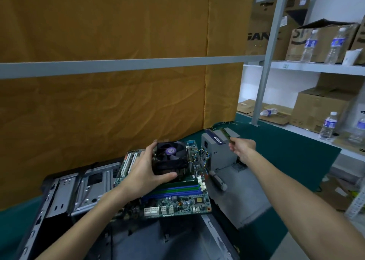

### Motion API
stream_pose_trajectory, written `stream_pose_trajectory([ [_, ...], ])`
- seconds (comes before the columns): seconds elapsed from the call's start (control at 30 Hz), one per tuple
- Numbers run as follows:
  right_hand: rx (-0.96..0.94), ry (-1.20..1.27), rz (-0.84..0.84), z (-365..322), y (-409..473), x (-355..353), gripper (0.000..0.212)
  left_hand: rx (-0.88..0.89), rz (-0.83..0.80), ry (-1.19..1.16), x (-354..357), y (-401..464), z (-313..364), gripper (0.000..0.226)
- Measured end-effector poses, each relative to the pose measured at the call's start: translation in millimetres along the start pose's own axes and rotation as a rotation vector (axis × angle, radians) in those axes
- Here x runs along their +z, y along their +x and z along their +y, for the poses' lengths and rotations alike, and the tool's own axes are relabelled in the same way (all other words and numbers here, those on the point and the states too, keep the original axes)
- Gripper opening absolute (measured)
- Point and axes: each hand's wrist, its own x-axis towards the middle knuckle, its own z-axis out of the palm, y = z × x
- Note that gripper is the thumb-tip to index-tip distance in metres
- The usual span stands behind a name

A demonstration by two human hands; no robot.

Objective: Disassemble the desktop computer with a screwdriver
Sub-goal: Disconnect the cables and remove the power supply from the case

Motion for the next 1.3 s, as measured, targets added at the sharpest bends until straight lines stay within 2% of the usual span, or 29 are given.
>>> stream_pose_trajectory([
  [0.1, -0.040, -0.175, 0.102, -1.9, -15.9, -3.5, 0.030, -0.025, -0.024, 0.054, -11.4, -17.5, -6.7, 0.101],
  [0.13, -0.095, -0.259, 0.155, -1.4, -26.2, -5.0, 0.033, -0.028, -0.008, 0.094, -16.0, -23.3, -9.4, 0.089],
  [0.2, -0.277, -0.329, 0.174, 0.9, -62.3, -7.3, 0.024, -0.040, -0.004, 0.147, -23.3, -34.7, -12.3, 0.063],
  [0.27, -0.430, -0.318, 0.012, 9.3, -108.7, -7.6, 0.014, -0.027, -0.040, 0.149, -26.6, -43.8, -12.2, 0.044],
  [0.33, -0.503, -0.356, -0.236, 21.0, -158.5, -9.6, 0.015, 0.000, -0.063, 0.172, -27.4, -49.9, -11.3, 0.036],
  [0.43, -0.501, -0.508, -0.486, 35.9, -212.6, -16.3, 0.034, 0.019, -0.104, 0.191, -29.5, -56.0, -11.2, 0.040],
  [0.53, -0.440, -0.644, -0.552, 45.3, -230.3, -14.9, 0.061, 0.025, -0.104, 0.190, -28.7, -61.4, -14.4, 0.043],
  [0.57, -0.413, -0.661, -0.561, 46.5, -231.1, -12.1, 0.064, 0.025, -0.091, 0.190, -27.7, -62.9, -14.8, 0.043],
  [0.7, -0.360, -0.610, -0.492, 48.5, -226.7, -4.9, 0.039, 0.031, -0.068, 0.206, -23.3, -64.5, -15.9, 0.041],
  [0.77, -0.310, -0.536, -0.519, 50.1, -223.5, -3.3, 0.032, 0.041, -0.065, 0.223, -22.9, -64.2, -19.1, 0.040],
  [1.0, -0.283, -0.303, -0.531, 58.6, -224.9, -3.0, 0.035, 0.038, -0.055, 0.252, -19.2, -59.7, -20.8, 0.045],
  [1.3, -0.233, -0.188, -0.529, 60.1, -221.9, -7.2, 0.033, 0.098, -0.042, 0.252, -21.2, -65.2, -14.9, 0.078],
])
